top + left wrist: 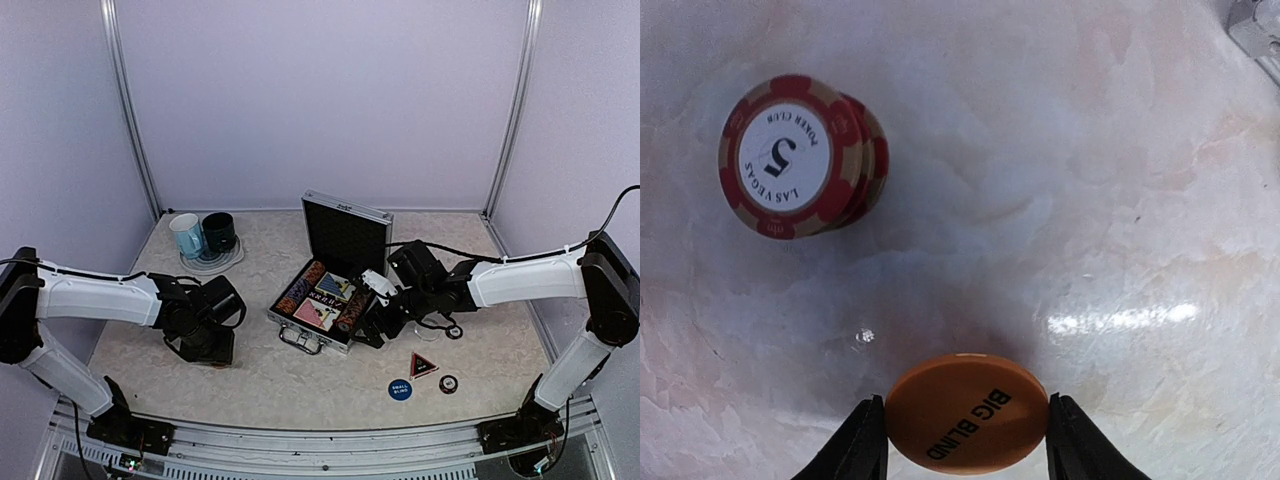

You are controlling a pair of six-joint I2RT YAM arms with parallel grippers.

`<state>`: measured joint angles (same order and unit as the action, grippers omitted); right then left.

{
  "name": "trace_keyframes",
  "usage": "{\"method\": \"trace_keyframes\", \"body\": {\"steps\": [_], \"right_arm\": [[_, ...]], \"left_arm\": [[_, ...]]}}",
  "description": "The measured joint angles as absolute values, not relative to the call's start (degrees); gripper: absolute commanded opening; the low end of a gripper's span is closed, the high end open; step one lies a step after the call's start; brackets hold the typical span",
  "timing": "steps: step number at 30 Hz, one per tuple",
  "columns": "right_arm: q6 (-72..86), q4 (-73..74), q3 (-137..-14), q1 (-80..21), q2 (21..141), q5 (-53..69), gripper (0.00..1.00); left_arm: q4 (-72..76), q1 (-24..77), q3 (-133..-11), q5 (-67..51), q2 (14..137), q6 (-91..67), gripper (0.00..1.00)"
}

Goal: Pack up texas hold em set
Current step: Pick up the small blind button from the center of the board, then place the big blind button in the poker case.

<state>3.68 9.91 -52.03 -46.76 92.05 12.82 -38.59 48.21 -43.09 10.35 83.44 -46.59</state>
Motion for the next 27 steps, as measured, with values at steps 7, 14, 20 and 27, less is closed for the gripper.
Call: {"method": "trace_keyframes", "body": {"steps": [7,14,20,27], "right_arm": [[3.7,9.9,-52.0,-46.8,92.1,12.8,0.97],[3.7,10.1,-52.0,-46.8,92.1,11.6,0.97],[4.2,11.0,-51.9,-46.7,91.5,9.2,0.97],[5.3,12.4,-51.7,-45.6,88.1,6.9,0.97]], "left_arm": [[-39.2,48.4,-46.4,11.5,83.8,-45.7,0.52],[-40.7,48.3,-56.2,12.9,87.5,-42.2,0.52],[-40.7,48.3,-69.1,13.8,94.9,-37.0,0.52],[-39.8,48.2,-88.0,13.6,108.4,-29.9,0.52]]}}
